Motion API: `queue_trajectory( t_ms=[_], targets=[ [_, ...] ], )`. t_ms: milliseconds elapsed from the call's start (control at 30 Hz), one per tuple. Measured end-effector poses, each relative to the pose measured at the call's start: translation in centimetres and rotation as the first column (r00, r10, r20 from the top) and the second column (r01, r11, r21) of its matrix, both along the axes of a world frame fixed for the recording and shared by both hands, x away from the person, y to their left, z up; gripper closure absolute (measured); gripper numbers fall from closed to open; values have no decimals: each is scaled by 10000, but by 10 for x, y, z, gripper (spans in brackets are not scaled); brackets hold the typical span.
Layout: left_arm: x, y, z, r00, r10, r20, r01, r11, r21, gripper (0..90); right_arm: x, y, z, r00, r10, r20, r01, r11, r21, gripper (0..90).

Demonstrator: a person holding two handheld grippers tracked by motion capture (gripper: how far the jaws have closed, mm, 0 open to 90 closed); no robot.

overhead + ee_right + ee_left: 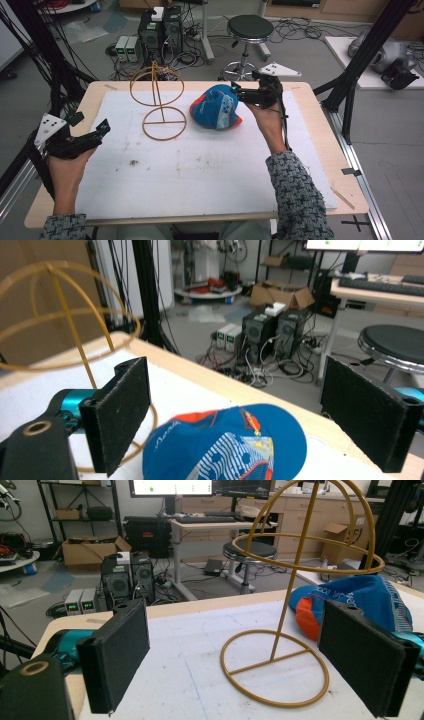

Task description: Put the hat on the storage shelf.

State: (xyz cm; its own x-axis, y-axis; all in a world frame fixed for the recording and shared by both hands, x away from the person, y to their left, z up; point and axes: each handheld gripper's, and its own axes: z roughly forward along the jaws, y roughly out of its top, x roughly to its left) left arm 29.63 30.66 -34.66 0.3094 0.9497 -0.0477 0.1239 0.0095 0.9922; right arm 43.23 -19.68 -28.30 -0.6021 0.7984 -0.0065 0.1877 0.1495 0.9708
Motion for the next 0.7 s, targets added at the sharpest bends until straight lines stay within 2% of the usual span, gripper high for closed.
queue_trajectory(
  t_ms=[67, 233, 267, 300, 333, 433, 467, 700],
  targets=[
    [0, 0, 0, 10000, 9, 4, -9, 10000, -14, 135, 6, 6, -6, 9999, 32, -146, -36, 9997, -229, 124],
    [0, 1, 0, 10000, 47, -1, -47, 10000, -37, 136, 17, 17, -20, 9988, 49, -488, -69, 9992, -396, 125],
    [0, 1, 0, 10000, 50, 12, -50, 10000, -69, 136, 23, 22, -29, 9968, 93, -789, -138, 9983, -565, 125],
    [0, 1, 0, 10000, 50, 12, -50, 10000, -69, 136, 23, 22, -29, 9968, 93, -789, -138, 9983, -565, 125],
    [0, 2, 0, 10000, 56, 0, -56, 10000, -63, 135, 27, 28, -38, 9951, 134, -978, -205, 9972, -724, 125],
    [0, 3, -1, 10000, 72, -22, -72, 9999, -95, 135, 30, 32, -47, 9932, 177, -1147, -276, 9960, -854, 143],
    [1, 3, -1, 10000, 82, -27, -82, 9999, -115, 136, 35, 36, -55, 9898, 158, -1415, -302, 9945, -1001, 143],
    [1, 3, -2, 10000, 50, -57, -51, 9999, -95, 136, 47, 43, -69, 9878, 141, -1549, -325, 9927, -1164, 186]
  ],
)
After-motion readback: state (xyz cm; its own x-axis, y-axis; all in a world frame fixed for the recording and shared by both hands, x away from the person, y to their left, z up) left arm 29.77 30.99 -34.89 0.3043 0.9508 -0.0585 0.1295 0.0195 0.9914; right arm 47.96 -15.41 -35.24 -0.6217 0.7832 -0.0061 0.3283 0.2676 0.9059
